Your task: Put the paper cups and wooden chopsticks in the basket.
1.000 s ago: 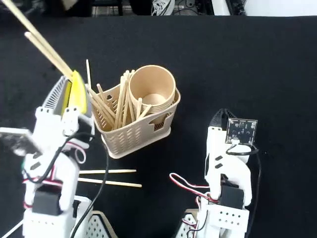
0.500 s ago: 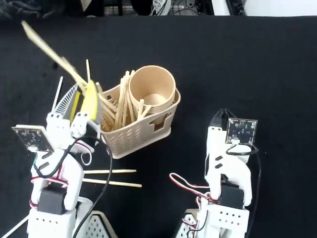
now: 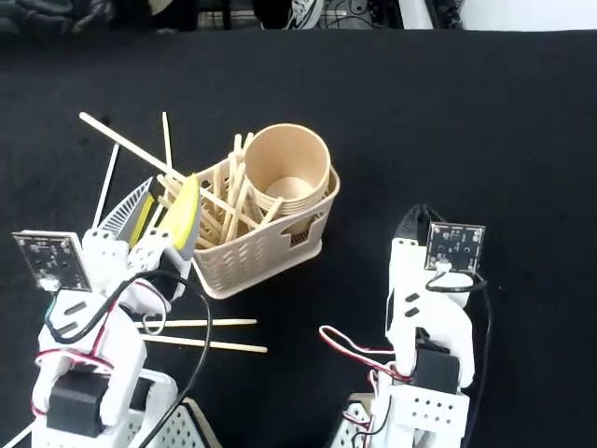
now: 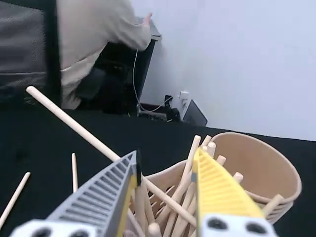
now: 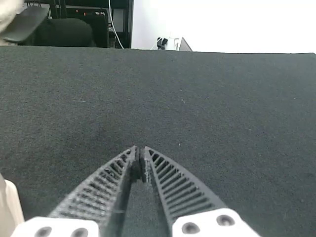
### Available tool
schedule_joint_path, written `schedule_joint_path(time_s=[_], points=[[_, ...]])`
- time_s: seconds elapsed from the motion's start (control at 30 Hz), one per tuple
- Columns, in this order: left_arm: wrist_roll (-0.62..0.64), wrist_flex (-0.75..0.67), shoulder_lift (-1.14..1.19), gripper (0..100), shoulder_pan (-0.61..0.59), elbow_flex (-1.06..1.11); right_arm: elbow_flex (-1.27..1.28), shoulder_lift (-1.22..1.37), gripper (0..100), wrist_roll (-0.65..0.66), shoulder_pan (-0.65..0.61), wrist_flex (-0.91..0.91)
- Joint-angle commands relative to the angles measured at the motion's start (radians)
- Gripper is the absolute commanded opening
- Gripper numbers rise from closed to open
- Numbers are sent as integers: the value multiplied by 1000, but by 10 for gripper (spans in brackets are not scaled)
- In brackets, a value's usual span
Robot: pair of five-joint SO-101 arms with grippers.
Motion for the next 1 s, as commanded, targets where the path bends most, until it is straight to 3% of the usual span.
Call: schedule_joint_path(time_s=[0.0,0.13,0.47,0.57,0.77,0.97], points=[[9,71,-66,188,-130,-54,-12,-47,13,9,9,-5],[68,137,-230,188,-209,-74,-12,-47,13,9,9,-5],[209,163,-222,188,-343,-140,-12,-47,13,9,9,-5],[212,84,-219,188,-380,-122,-12,-47,13,9,9,-5],[242,-216,-158,195,-414,18,-12,-47,13,9,9,-5],[324,-345,333,220,-409,-130,-12,-47,13,9,9,-5]])
